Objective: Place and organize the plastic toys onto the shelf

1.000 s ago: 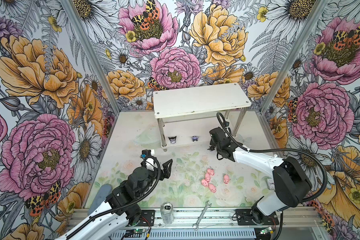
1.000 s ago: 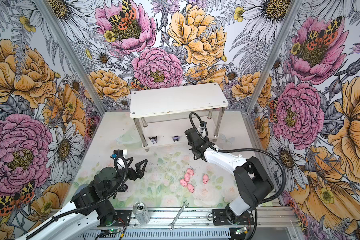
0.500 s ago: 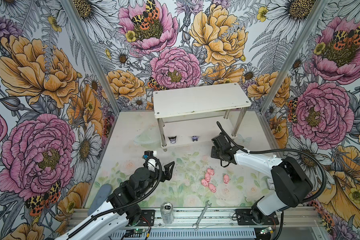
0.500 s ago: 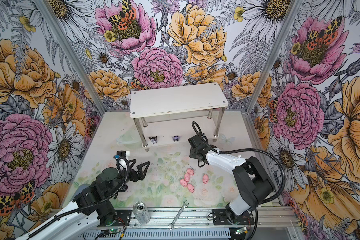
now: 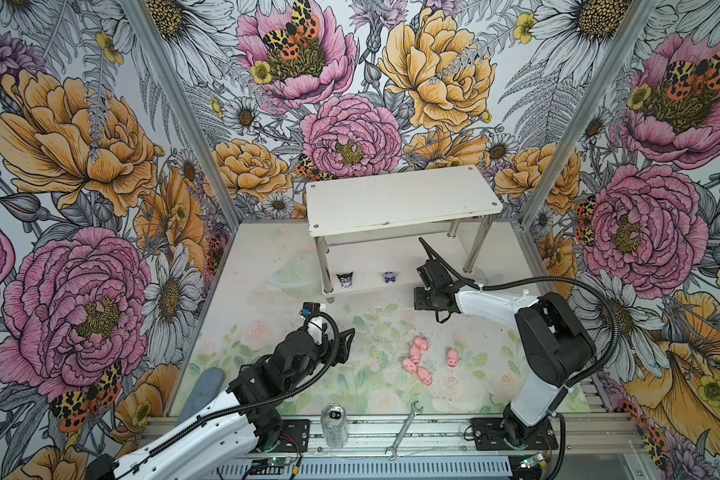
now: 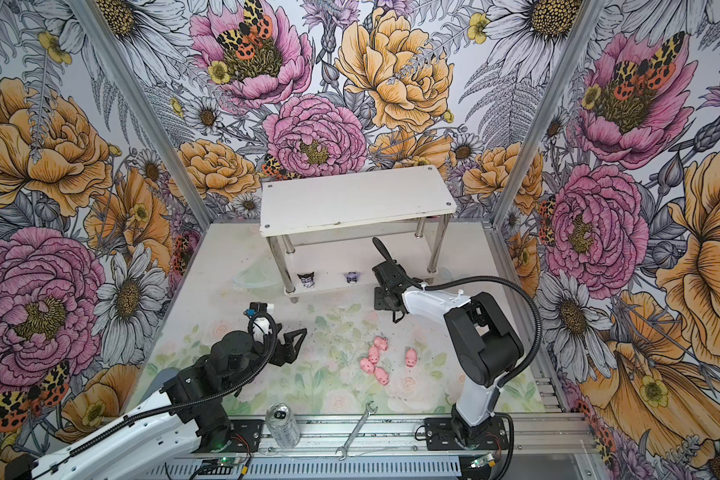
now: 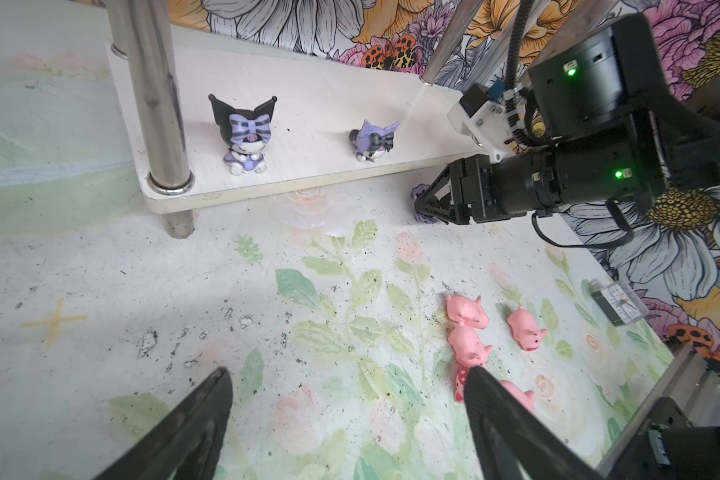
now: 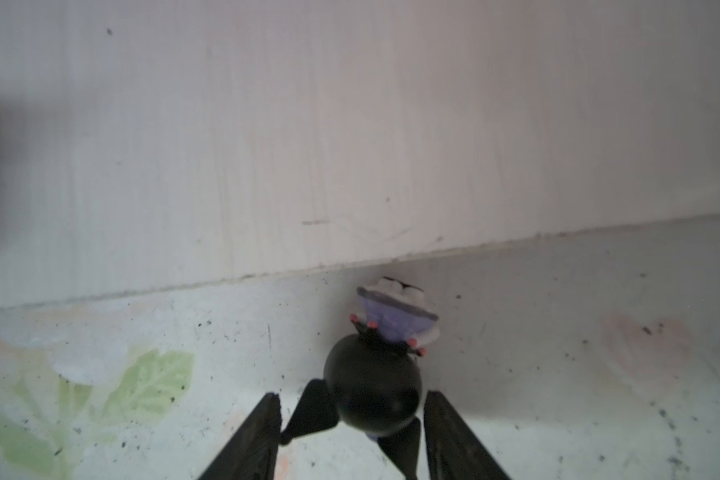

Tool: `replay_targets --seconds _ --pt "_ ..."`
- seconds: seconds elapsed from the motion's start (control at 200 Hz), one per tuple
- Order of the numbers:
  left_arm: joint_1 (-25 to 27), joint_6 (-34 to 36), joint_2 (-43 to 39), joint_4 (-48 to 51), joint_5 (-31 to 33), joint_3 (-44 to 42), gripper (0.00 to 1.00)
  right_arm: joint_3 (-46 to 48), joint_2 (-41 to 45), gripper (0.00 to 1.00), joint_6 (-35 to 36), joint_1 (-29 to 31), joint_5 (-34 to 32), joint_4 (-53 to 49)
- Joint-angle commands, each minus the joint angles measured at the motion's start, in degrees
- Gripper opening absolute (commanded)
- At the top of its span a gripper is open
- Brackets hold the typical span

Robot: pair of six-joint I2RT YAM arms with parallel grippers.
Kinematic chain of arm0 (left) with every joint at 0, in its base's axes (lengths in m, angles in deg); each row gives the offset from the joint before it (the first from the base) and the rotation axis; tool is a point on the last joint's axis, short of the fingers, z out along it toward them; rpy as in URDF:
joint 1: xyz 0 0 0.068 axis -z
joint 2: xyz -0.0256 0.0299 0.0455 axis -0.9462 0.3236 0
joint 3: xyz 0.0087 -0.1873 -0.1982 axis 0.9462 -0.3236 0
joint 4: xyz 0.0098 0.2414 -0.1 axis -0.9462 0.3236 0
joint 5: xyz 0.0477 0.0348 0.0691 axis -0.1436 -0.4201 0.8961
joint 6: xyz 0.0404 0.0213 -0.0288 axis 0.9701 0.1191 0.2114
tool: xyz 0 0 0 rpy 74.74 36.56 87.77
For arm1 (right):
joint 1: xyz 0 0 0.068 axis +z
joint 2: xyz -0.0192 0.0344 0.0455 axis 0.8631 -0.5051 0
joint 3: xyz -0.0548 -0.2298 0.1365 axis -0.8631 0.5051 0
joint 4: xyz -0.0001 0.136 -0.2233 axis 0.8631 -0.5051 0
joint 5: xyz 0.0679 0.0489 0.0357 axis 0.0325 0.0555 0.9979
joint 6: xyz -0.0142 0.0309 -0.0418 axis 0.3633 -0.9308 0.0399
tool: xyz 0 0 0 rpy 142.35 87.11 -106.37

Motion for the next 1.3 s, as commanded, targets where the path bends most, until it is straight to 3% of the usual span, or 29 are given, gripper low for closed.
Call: replay_targets --seconds 0.0,0.225,0.525,0.736,0.916,1.111,1.296 --pt "0.59 0.24 1.53 -3.15 -0.14 1.13 0.81 -2.38 -1.68 0.65 2.84 -0.11 -4.06 0.71" --pt "1.68 -0.01 7.61 -6.56 0.38 2.31 0.82 -2.17 -6.04 0.66 1.94 0.19 -0.38 6.65" --pt "2.70 0.00 9.57 -7.85 1.80 2.94 0.82 5.03 -1.18 0.32 -1.72 1.63 2.58 10.25" --pt "3.38 -0.03 12.97 -10.60 1.19 3.50 0.83 12.18 8.32 0.21 -5.41 3.68 5.46 5.48" --pt "4.02 0.19 15.79 -13.04 0.77 3.77 0.83 13.10 12.46 0.27 -6.23 4.75 6.89 -5.50" --pt "5.23 -0.26 17.11 -14.19 0.92 3.80 0.91 15.55 14.45 0.51 -6.98 4.91 4.70 -5.86" --pt "5.67 -0.35 15.77 -12.22 1.66 3.47 0.94 16.87 19.97 0.57 -7.41 5.20 1.97 -7.67"
